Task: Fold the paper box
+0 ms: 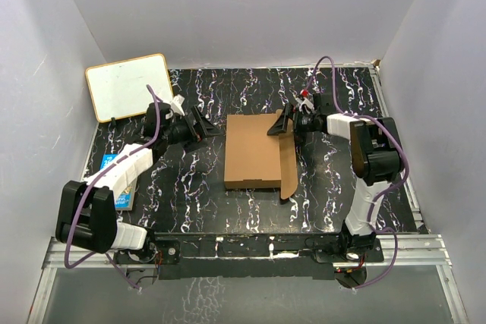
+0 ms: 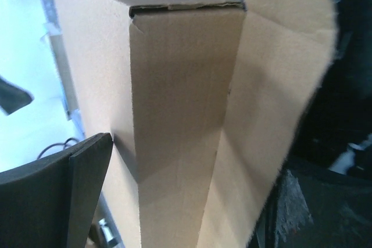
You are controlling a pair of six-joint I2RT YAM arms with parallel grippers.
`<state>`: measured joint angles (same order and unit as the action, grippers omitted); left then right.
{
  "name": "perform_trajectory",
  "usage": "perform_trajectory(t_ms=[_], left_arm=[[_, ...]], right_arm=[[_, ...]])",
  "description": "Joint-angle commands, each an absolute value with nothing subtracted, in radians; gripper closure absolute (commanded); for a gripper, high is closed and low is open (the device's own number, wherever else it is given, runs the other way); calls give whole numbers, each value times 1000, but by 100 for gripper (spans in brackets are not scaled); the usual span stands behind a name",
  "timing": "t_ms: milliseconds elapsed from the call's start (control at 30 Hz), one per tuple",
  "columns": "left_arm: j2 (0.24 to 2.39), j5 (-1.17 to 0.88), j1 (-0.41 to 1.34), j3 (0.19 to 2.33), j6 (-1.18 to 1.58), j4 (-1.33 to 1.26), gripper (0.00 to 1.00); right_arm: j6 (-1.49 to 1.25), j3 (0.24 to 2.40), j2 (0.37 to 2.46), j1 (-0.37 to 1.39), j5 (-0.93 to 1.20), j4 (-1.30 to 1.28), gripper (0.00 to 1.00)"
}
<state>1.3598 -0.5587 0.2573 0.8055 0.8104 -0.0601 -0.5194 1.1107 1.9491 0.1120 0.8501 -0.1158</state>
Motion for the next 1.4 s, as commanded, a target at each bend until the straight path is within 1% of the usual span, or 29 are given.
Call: perform_trajectory(t_ms=[0,267,367,467,533,600,667,767,800,833,900,1067,1233,1367], left_arm=[[1345,-574,260,855,765,-28,11],[1349,-587,260,869,761,-31,12],[1340,-573,261,865,738,-18,12],[1341,-555,260,851,715,-1,13],[1361,-563,261,847,703,4,17],[1398,-594,260,844,703,-3,19],[1434,-628,260,843,711,-25,21],[1477,-640,276,850,708,-44,22],[1492,-638,287,853,705,-50,22],[1508,-637,300,857,704,-56,22],[1549,-633,324,876,697,-47,22],[1636,-608,366,915,689,-27,24],[1736,-591,376,993,673,18,33],[1794,-540,375,1082,640,75,34]], right_arm=[[-390,1164,1878,97,648,-287,1],[-336,1115,1802,26,695,-291,1],[-238,1121,1754,4,680,-318,1],[-45,1120,1688,3,713,-367,2],[149,1101,1649,3,788,-418,10],[254,1047,1606,3,866,-407,19],[293,981,1570,13,905,-358,35],[346,938,1563,67,886,-343,65],[355,931,1570,84,874,-348,73],[358,928,1584,103,866,-352,78],[365,931,1620,137,850,-364,84],[371,1013,1712,218,781,-421,89],[363,1171,1808,284,752,-485,91],[339,1313,1881,306,753,-513,90]])
